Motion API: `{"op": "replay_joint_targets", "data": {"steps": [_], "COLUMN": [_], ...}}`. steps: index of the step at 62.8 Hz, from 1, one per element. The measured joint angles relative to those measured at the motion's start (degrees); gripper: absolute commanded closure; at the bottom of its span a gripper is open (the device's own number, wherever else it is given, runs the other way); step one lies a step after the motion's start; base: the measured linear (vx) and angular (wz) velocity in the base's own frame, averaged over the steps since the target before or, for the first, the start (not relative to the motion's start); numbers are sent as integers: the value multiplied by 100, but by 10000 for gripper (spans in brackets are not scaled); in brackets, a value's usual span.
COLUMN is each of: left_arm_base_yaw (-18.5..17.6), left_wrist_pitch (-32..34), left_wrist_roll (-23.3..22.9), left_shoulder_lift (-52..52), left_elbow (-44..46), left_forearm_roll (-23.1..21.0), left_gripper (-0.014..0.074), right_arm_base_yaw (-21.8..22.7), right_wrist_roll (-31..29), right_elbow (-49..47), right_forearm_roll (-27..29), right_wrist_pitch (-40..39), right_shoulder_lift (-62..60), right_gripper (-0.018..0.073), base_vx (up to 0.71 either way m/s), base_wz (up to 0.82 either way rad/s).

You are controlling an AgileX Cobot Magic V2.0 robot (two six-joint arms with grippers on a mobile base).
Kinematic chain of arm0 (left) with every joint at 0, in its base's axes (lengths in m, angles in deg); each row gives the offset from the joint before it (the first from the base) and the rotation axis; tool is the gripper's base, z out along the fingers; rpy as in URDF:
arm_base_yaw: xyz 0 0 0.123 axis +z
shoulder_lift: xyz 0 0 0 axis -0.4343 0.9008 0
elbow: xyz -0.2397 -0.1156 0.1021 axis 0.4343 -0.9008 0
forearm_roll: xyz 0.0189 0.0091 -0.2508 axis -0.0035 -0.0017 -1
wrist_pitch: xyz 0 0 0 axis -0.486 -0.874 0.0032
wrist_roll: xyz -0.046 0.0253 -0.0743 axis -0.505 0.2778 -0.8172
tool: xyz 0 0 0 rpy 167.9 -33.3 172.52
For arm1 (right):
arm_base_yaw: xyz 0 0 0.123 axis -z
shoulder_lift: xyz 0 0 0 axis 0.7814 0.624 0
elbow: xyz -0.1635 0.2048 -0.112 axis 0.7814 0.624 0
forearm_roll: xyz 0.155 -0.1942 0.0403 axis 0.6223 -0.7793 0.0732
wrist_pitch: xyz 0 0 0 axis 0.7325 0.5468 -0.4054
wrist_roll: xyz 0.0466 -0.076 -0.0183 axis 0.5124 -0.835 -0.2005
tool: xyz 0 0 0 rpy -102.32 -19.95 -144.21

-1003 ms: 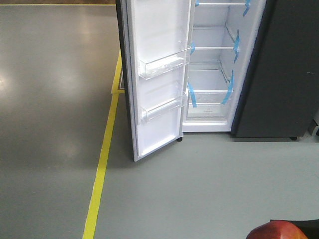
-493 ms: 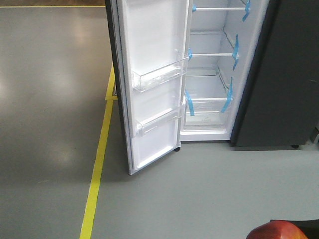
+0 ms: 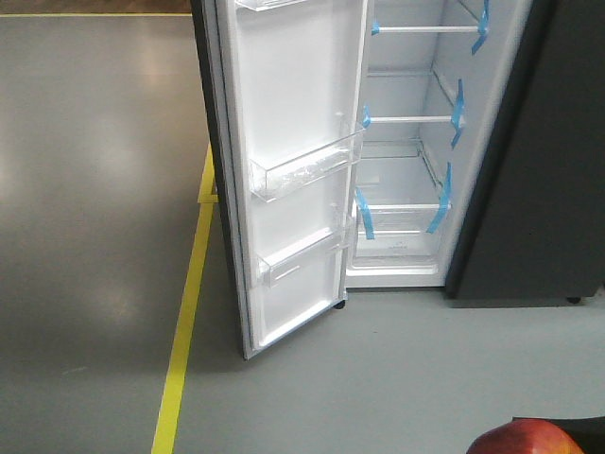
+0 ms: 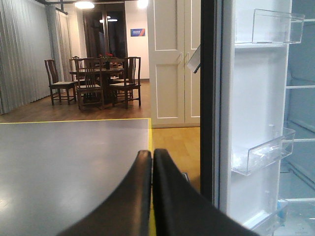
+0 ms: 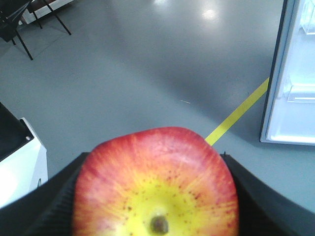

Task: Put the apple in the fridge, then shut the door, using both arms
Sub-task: 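Approach the open refrigerator door bins with the apple held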

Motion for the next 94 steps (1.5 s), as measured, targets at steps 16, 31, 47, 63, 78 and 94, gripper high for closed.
{"op": "replay_joint_targets", "data": {"steps": [16,31,47,63,78,94], "left_arm_base_yaw": [0,0,0,0,0,0], "left_wrist_pitch": [0,0,0,0,0,0], "left_wrist_roll": [0,0,0,0,0,0], "left_shoulder_lift": [0,0,0,0,0,0], "left_elbow": [0,0,0,0,0,0], "left_forearm_roll": [0,0,0,0,0,0], "left_gripper": [603,603,603,603,603,603], "right_arm_base_yaw": [0,0,0,0,0,0], "right_wrist_roll": [0,0,0,0,0,0], "right_elbow": [0,0,0,0,0,0], "right_forearm_roll": [0,0,0,0,0,0], "right_wrist_pitch": [0,0,5,20,20,20], "right_shoulder_lift": [0,0,0,0,0,0], "right_gripper": [141,141,141,141,141,141], "base_vx": [15,14,15,15,16,15], "base_wz": [4,2,1,-1,-1,1]}}
